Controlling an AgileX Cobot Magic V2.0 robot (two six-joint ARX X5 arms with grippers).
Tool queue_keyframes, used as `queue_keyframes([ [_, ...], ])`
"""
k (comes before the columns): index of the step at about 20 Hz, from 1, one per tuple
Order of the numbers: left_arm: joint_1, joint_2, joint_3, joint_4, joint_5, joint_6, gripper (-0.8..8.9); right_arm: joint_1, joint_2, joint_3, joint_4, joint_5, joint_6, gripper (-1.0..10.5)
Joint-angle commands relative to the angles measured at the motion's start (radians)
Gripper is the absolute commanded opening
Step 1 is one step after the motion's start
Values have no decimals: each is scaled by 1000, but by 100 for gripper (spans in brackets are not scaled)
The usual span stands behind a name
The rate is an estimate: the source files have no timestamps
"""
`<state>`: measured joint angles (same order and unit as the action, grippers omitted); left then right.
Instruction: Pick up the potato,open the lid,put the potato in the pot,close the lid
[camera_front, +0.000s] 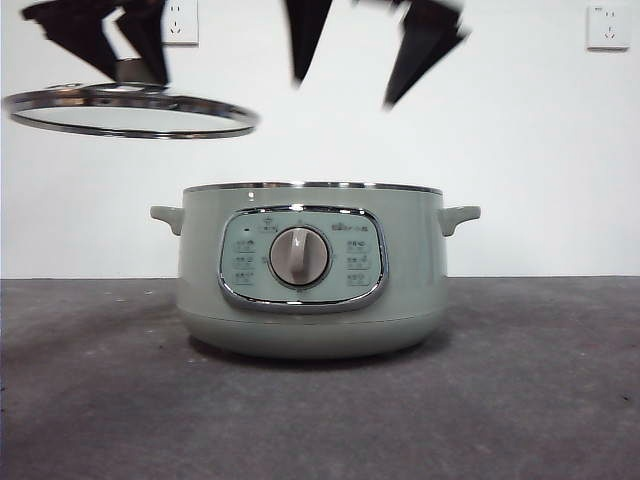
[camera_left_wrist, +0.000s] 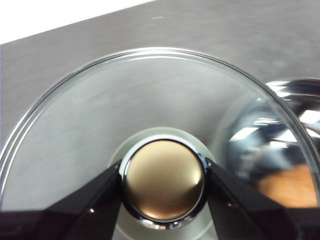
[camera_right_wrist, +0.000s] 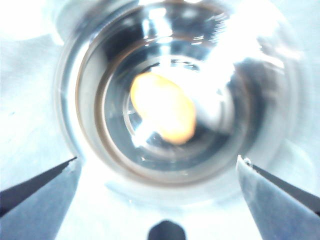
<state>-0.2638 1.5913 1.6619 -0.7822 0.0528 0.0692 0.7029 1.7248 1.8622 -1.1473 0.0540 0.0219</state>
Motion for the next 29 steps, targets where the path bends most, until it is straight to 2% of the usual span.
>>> queue_keyframes([
  [1, -66, 5, 7, 40, 6, -10, -9, 4, -95, 1, -69, 32, 5, 665],
  [4, -150, 29, 8, 43, 6, -13, -9, 4, -222, 1, -145, 35, 21, 665],
  [7, -209, 63, 7, 50, 7, -18, -9, 4, -328, -2, -232, 91, 41, 665],
  [13, -288, 122, 7, 97, 6, -21, -9, 4, -557, -117, -232, 92, 102, 662],
  [22, -301, 177, 7, 126, 37, -24, -9, 5, -843, -524, -231, 77, 218, 662],
  [29, -307, 184, 7, 133, 78, -18, -9, 5, -893, -591, -193, 76, 248, 662],
])
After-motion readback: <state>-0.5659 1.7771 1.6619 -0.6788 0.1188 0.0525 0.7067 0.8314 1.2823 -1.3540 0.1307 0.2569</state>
